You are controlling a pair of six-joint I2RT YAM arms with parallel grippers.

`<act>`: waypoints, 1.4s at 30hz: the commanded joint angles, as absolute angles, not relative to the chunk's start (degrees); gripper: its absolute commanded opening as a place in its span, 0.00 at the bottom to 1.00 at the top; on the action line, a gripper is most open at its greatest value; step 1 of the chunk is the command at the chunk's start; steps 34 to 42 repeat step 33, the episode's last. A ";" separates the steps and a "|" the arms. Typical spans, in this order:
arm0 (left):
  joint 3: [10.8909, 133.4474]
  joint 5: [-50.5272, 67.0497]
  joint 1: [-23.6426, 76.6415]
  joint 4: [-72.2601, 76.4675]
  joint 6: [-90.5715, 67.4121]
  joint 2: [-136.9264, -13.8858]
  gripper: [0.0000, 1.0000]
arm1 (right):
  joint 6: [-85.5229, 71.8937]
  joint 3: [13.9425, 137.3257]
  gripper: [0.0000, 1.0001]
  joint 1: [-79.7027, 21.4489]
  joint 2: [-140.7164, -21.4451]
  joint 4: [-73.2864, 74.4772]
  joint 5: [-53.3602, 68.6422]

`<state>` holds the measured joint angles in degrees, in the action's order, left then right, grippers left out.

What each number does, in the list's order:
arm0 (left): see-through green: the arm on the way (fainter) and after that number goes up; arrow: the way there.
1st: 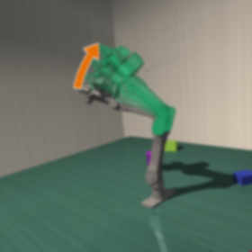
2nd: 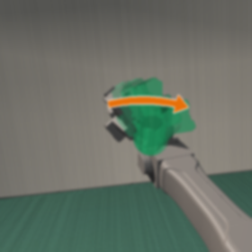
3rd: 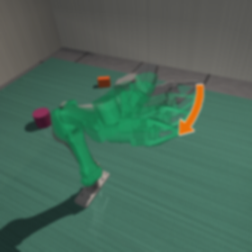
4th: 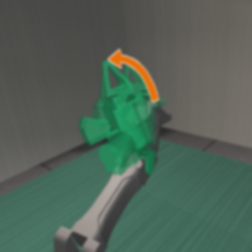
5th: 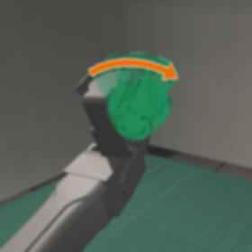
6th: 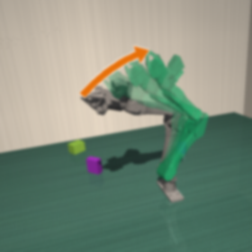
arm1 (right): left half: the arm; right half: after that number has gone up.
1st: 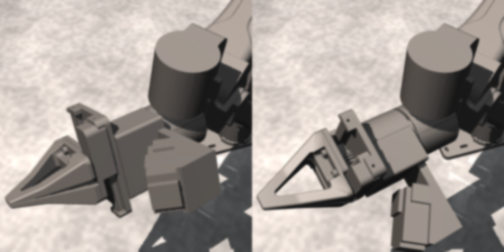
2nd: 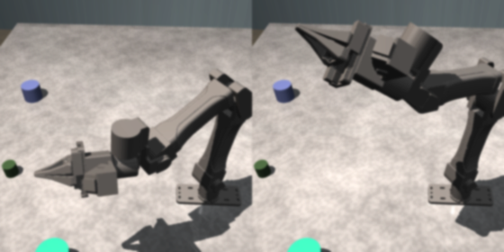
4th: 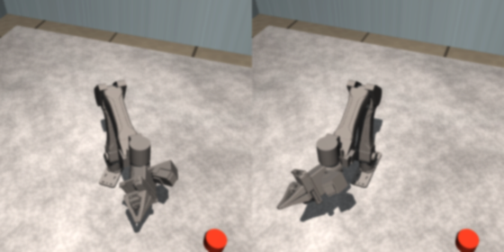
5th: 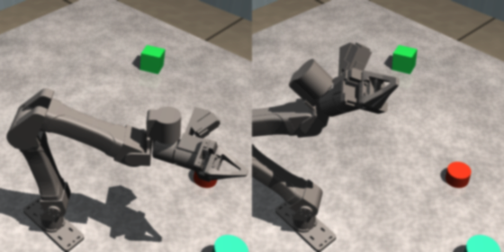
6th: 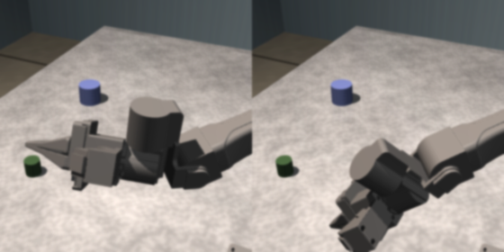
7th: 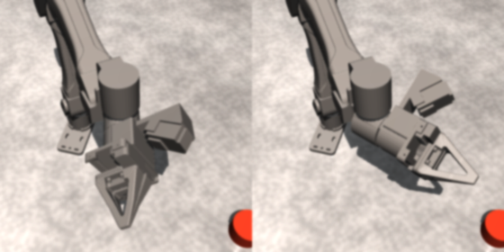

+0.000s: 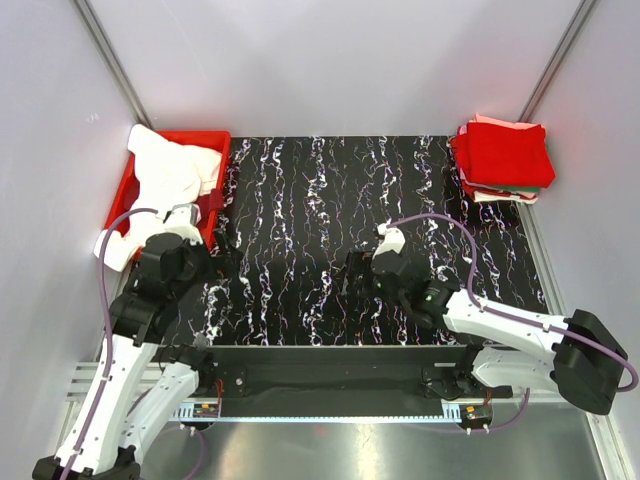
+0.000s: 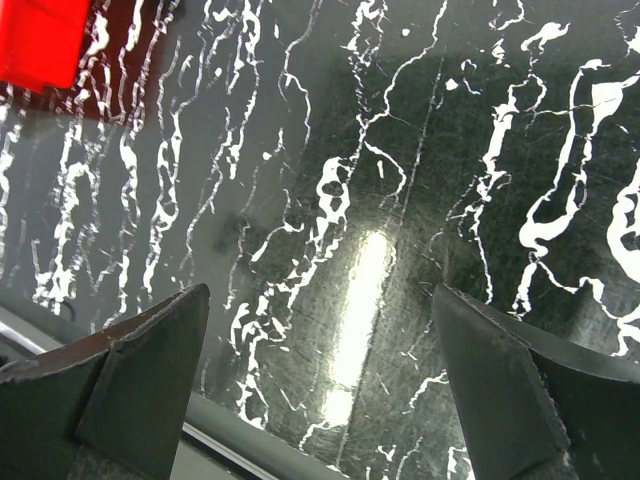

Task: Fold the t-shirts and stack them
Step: Reset both grippers

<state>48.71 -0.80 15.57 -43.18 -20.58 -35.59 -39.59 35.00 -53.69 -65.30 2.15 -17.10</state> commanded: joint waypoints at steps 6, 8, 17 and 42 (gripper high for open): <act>50.28 -5.28 15.73 -41.23 -21.36 -35.51 0.99 | -42.45 35.68 1.00 -53.88 -64.95 -1.93 -19.86; 49.48 -4.57 15.73 -40.87 -21.09 -34.11 0.99 | -43.59 36.82 1.00 -53.88 -65.56 -1.06 -20.47; 49.39 -9.40 15.73 -42.01 -21.53 -32.34 0.99 | -45.53 40.16 1.00 -53.96 -66.53 3.69 -20.04; 49.04 -8.26 15.73 -41.66 -21.80 -33.14 0.99 | -42.63 35.69 1.00 -53.88 -63.20 -2.28 -20.13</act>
